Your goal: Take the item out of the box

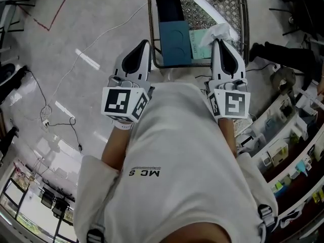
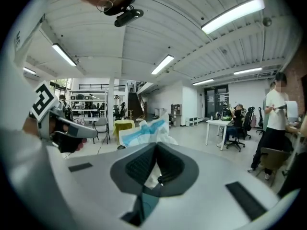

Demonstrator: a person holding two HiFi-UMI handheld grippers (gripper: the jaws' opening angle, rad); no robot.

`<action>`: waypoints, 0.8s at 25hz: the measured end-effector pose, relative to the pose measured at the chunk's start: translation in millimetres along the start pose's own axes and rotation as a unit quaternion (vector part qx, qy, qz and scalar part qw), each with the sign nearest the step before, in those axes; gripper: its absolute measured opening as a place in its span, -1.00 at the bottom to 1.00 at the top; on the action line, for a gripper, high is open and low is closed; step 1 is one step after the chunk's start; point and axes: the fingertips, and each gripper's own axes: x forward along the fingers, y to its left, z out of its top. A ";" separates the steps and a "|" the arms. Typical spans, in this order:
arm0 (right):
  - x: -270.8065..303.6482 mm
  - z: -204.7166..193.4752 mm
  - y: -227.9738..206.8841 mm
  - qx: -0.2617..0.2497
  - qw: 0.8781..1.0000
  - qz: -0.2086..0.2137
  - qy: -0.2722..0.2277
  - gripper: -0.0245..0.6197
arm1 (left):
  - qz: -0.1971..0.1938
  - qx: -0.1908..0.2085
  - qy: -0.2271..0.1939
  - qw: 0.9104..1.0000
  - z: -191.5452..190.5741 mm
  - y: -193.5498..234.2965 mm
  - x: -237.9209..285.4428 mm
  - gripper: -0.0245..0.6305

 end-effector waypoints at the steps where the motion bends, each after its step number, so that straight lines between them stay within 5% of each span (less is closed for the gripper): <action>1: -2.7 0.1 1.2 -0.001 1.000 0.001 -0.002 -0.87 | -0.001 0.001 -0.002 1.000 0.1 -1.0 -0.4 -0.85; 20: -0.1 -7.4 16.0 0.004 1.000 0.004 0.004 -0.87 | -0.009 -0.005 -0.003 1.000 8.5 7.6 6.8 -0.85</action>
